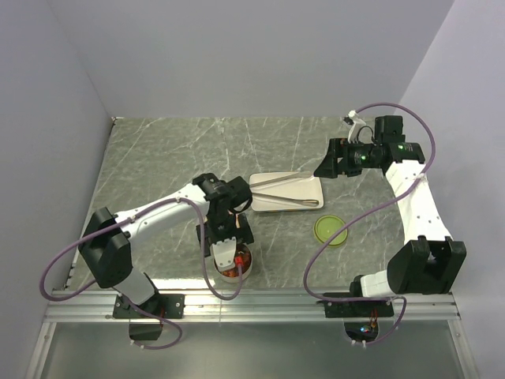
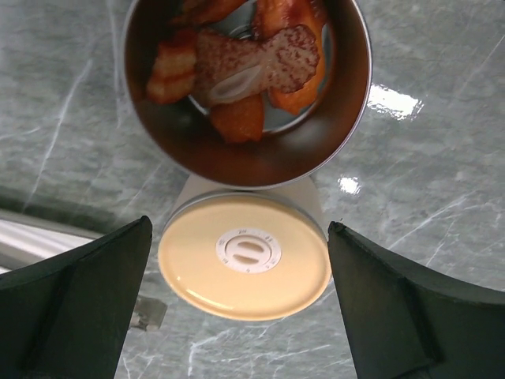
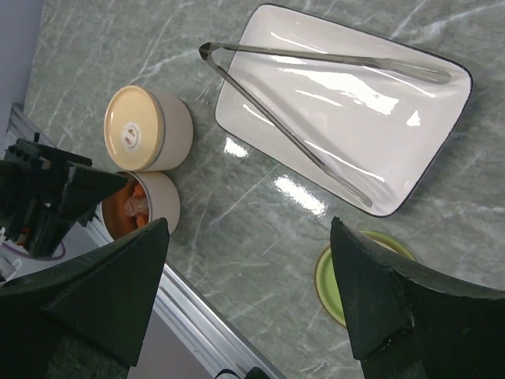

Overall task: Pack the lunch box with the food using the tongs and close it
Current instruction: Move the lunch box

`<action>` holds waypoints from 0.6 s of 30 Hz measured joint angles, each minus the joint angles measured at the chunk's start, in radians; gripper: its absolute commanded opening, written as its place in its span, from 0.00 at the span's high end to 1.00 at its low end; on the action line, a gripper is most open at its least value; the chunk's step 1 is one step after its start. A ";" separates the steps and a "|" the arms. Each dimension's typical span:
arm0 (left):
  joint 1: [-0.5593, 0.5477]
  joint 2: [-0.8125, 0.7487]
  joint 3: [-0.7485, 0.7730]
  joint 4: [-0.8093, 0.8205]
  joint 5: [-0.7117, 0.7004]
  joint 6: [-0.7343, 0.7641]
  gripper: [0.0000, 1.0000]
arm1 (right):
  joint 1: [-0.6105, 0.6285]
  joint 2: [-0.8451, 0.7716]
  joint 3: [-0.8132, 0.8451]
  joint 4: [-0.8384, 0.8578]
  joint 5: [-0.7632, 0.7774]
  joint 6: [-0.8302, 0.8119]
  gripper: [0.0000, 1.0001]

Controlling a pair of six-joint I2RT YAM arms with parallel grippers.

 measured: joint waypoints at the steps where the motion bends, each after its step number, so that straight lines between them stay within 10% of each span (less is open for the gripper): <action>1: -0.003 0.000 -0.013 0.009 -0.006 0.000 0.01 | 0.000 0.002 0.000 0.000 -0.002 0.000 0.11; 18: -0.025 0.069 -0.061 0.112 -0.038 -0.023 0.01 | -0.007 0.029 0.000 -0.018 -0.014 -0.011 0.12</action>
